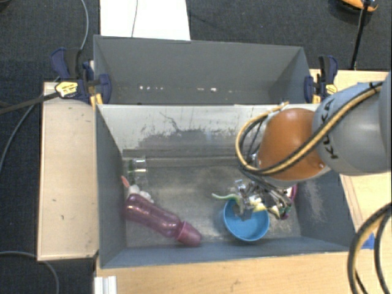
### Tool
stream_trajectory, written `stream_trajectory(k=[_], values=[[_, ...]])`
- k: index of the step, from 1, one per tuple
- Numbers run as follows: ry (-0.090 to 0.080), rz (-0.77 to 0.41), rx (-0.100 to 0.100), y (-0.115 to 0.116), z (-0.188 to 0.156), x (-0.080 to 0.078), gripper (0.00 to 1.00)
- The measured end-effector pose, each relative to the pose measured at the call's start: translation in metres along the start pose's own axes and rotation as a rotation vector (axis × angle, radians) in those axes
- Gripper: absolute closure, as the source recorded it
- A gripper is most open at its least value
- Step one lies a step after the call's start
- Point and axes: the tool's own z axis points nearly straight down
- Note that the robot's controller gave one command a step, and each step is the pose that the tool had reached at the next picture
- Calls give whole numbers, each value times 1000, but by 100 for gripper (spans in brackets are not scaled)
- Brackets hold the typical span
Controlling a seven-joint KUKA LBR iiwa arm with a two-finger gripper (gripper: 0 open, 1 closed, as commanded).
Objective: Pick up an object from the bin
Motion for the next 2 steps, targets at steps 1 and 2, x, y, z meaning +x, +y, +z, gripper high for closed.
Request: stream_trajectory(k=[1, 2], values=[[1, 1, 0, 0, 0, 0, 100], [-2, -1, 0, 9, -114, 3, 100]])
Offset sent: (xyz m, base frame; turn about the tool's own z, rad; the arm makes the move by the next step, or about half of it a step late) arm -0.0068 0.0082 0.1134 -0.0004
